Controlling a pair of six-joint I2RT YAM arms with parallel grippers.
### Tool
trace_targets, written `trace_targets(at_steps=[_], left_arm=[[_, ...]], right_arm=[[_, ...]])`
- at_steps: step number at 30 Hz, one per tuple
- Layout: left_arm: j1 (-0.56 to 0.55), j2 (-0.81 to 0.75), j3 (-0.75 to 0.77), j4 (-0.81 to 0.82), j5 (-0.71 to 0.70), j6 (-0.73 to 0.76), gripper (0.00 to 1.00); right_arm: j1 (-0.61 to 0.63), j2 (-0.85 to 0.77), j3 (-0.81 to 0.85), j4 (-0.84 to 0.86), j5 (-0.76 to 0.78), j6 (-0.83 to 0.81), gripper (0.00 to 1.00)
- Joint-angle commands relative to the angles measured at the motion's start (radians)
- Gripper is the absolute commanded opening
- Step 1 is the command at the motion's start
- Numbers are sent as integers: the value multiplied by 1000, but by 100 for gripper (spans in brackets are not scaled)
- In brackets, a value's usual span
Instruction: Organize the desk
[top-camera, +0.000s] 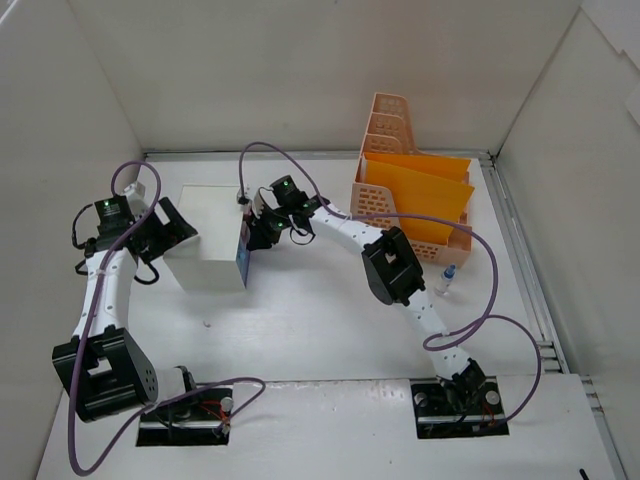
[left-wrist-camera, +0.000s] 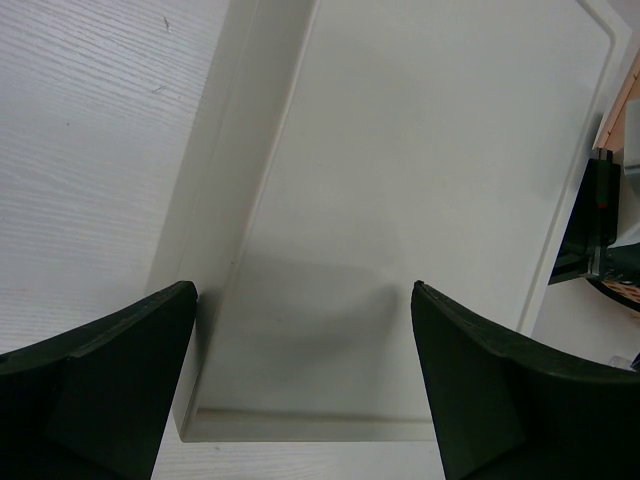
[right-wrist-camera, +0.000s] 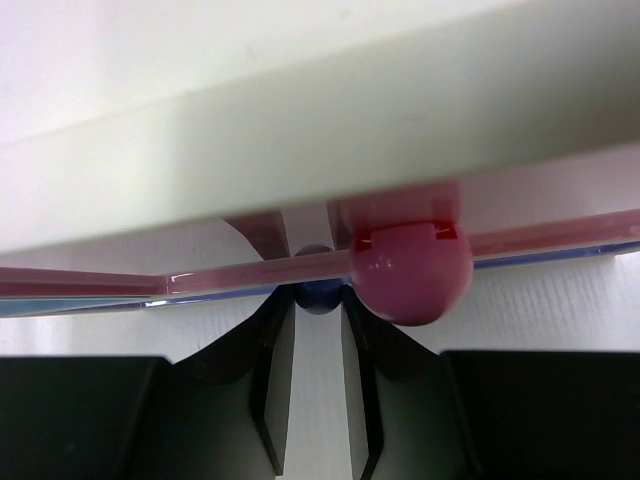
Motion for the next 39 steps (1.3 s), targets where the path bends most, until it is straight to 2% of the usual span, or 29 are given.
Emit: trace_targets(at_steps=[1, 9, 20, 39], left_arm=[[-16, -17, 44, 9, 46, -11, 84], [-16, -18, 48, 6, 40, -6, 84], [-16, -5, 53, 3, 26, -3, 84], [30, 15, 64, -23, 11, 34, 84]], right_arm=[[15, -26, 40, 131, -74, -4, 9], [4, -65, -30, 137, -72, -19, 2], [-56, -134, -127, 142, -49, -39, 1], [-120, -279, -326, 132, 63, -194, 0]])
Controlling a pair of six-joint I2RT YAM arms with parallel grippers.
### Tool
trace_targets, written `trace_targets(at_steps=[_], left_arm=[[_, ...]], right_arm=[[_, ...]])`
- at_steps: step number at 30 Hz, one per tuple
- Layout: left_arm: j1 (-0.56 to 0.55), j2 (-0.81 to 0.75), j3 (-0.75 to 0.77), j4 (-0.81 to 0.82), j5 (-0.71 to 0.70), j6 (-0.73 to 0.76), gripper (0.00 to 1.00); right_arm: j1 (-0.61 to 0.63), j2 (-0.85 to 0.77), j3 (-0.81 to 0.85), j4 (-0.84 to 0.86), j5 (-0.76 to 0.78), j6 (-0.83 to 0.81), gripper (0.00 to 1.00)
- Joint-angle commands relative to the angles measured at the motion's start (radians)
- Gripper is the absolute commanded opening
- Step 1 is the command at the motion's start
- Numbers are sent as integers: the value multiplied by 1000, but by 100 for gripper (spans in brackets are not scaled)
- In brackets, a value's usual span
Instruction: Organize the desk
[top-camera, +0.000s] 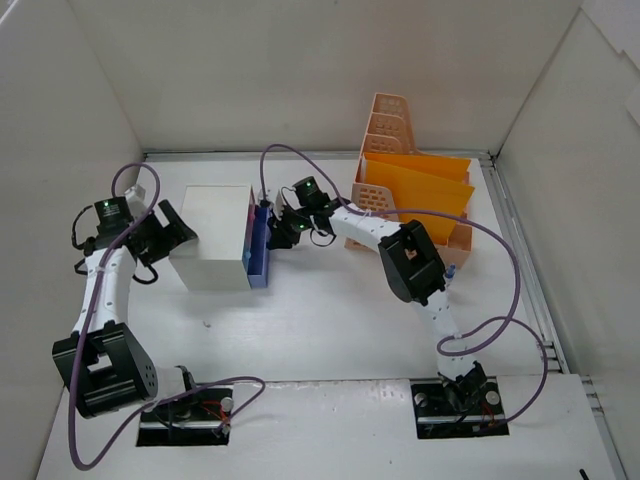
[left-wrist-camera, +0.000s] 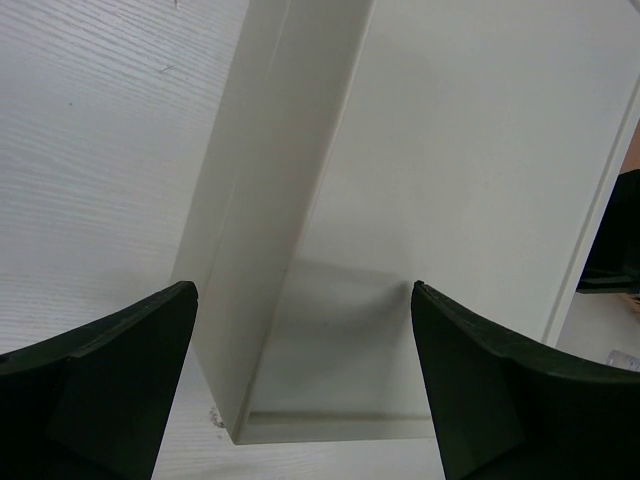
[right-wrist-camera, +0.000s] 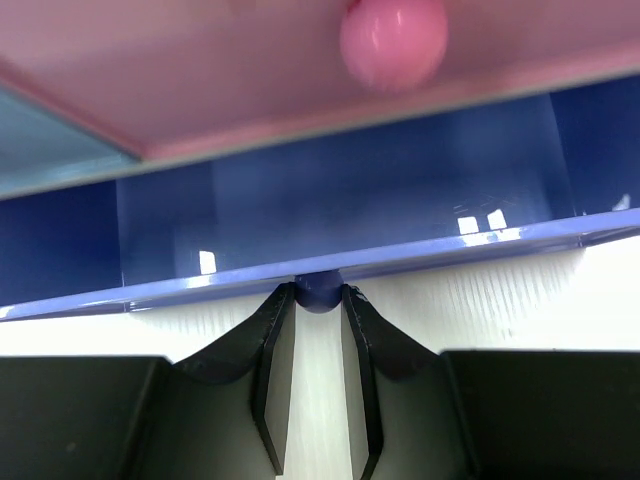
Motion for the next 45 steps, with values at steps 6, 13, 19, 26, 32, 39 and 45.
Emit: trace_targets(at_steps=[6, 13, 19, 26, 32, 39, 45], left_arm=[[34, -26, 96, -15, -7, 39, 84], [34, -86, 159, -19, -24, 27, 83], [-51, -101, 171, 40, 64, 16, 83], [-341, -32, 251, 69, 32, 31, 81], [-495, 47, 277, 95, -24, 35, 73], [-551, 73, 239, 133, -2, 13, 62], [-561, 109, 184, 146, 7, 4, 61]], right_arm=[[-46, -158, -74, 12, 123, -103, 0], [-50, -205, -101, -25, 211, -147, 0], [-61, -218, -109, -39, 206, -147, 0], [-63, -235, -118, -48, 225, -132, 0], [-60, -247, -134, -51, 217, -120, 0], [-63, -248, -138, -51, 203, -107, 0], [-67, -244, -134, -50, 206, -91, 0]])
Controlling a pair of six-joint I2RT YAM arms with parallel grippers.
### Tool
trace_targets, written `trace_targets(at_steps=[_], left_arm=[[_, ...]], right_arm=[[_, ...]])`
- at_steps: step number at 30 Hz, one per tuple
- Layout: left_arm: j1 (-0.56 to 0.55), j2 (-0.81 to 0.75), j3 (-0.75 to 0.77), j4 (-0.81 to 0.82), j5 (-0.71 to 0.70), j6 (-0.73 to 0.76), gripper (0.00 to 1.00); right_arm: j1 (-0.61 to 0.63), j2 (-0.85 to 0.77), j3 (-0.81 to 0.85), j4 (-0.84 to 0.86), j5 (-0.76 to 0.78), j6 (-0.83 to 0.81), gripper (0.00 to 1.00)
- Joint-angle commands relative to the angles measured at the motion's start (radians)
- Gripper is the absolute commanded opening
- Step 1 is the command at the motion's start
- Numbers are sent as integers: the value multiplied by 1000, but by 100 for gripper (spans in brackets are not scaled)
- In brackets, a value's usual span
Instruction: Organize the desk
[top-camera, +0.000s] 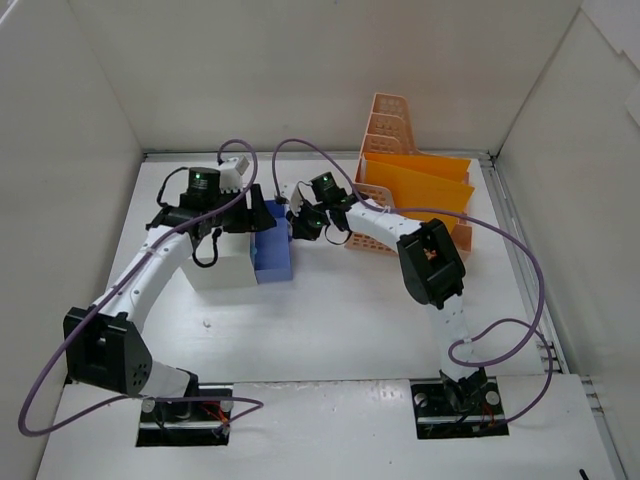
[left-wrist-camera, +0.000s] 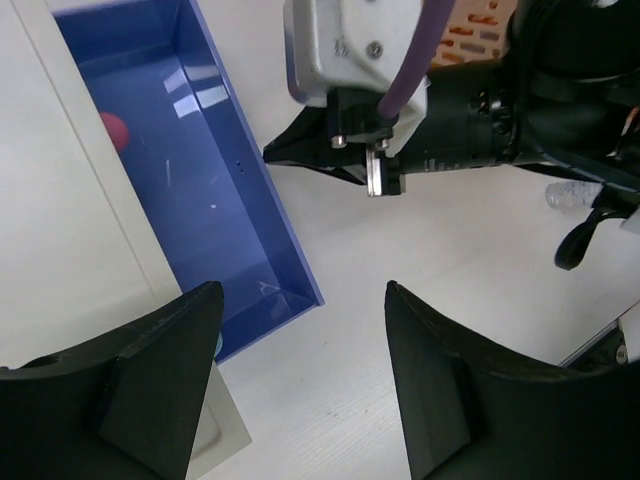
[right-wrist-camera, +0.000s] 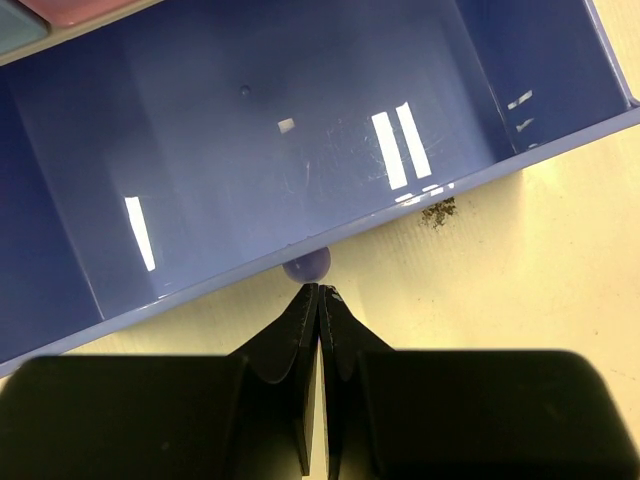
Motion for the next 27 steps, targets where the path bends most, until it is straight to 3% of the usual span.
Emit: trace_targets(at_steps=[1, 11, 13, 14, 15, 17, 24, 27], left_arm=[[-8, 11, -24, 64, 18, -11, 61], [-19, 63, -40, 31, -28, 3, 61], [-19, 51, -40, 34, -27, 6, 61], [-19, 45, -37, 40, -18, 6, 61], [-19, 23, -33, 57, -10, 0, 63], [-19, 0, -17, 67, -8, -4, 65], [-28, -161, 42, 54, -74, -20, 69], [-28, -251, 17, 55, -105, -37, 66]], right_arm=[[-10, -91, 9, 33, 0, 17, 0], [-11, -109, -12, 32, 15, -13, 2], [-8, -123, -34, 33, -2, -29, 15], [-8, -143, -40, 35, -2, -41, 31], [-8, -151, -43, 36, -3, -47, 39], [-5, -180, -57, 35, -17, -68, 44], [-3, -278, -101, 21, -123, -139, 45], [-2, -309, -135, -60, -202, -218, 40]])
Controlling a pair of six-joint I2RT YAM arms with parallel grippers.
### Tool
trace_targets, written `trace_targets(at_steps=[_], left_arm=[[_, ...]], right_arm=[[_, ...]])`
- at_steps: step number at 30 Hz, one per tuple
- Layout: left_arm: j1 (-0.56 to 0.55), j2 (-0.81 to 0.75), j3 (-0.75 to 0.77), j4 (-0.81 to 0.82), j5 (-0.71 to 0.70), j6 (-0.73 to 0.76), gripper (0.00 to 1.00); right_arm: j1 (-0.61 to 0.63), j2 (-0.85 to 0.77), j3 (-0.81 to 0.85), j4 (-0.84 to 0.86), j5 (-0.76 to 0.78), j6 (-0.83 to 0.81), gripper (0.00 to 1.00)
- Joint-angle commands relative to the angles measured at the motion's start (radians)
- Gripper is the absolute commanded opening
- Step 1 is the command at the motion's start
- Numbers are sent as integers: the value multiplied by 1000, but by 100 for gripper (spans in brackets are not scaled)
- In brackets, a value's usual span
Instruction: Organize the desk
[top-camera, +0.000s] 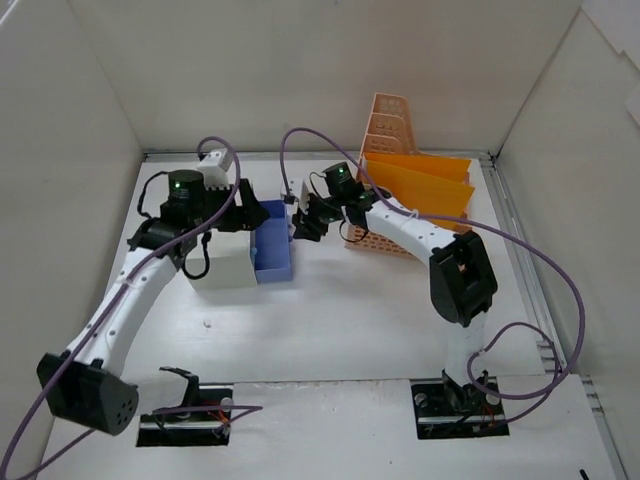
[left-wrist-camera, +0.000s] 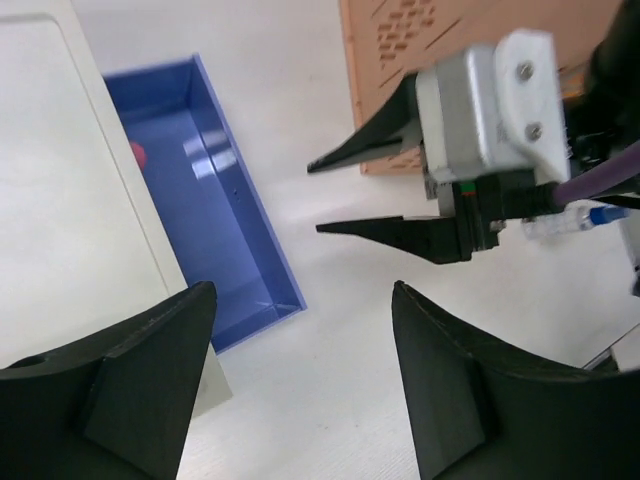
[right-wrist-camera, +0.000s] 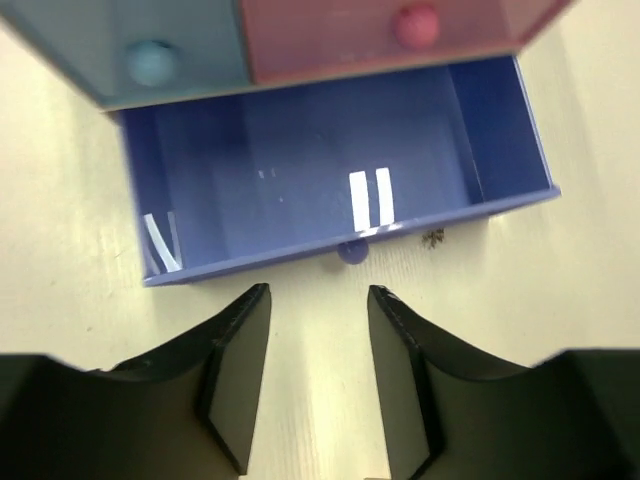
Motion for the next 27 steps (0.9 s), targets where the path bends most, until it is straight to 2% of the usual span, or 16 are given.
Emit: trace_targets(at_steps=[1, 3, 6, 7, 10, 11, 13, 14, 15, 16, 18, 19, 22, 25, 26, 27], left_arm=[[-4, -137, 29, 35, -45, -26, 64], [-4, -208, 4, 49, -40, -40, 53], [-37, -288, -45, 59, -42, -72, 30], [-49, -305, -66, 61, -48, -88, 23], [-114, -346, -111, 69, -77, -108, 19], [-147, -363, -125, 87, -86, -112, 18], [-181, -375, -168, 119, -111, -131, 20], [-215, -375, -180, 130, -118, -135, 24], [-235, -375, -203, 136, -137, -140, 31], [-255, -372, -211, 144, -147, -145, 53], [-318, -374, -229, 148, -213, -155, 80], [-341, -375, -232, 145, -239, -155, 83], [-407, -374, -264, 170, -307, -172, 85], [-465, -351, -291, 200, -336, -197, 85], [-480, -345, -295, 205, -356, -201, 85], [-496, -337, -301, 205, -367, -212, 85]], right_arm=[[-3, -107, -35, -51, -148, -103, 37], [3, -146, -93, -82, -168, -129, 26], [20, -298, -184, -97, -141, -131, 0], [25, -331, -204, -100, -110, -117, 0], [-1, -490, -305, -103, -70, -77, 1], [-10, -535, -357, -103, -58, -77, 5], [-18, -670, -402, -106, 26, -59, 33], [-20, -719, -437, -119, 63, -17, 70], [-29, -804, -451, -135, 144, 4, 87], [-39, -845, -463, -155, 180, 26, 98], [-81, -964, -511, -218, 256, 118, 98], [-93, -998, -521, -250, 276, 126, 98], [-145, -1120, -560, -349, 349, 165, 94], [-214, -1212, -586, -427, 414, 276, 56], [-228, -1250, -590, -432, 442, 335, 37], [-274, -1262, -592, -435, 447, 356, 32]])
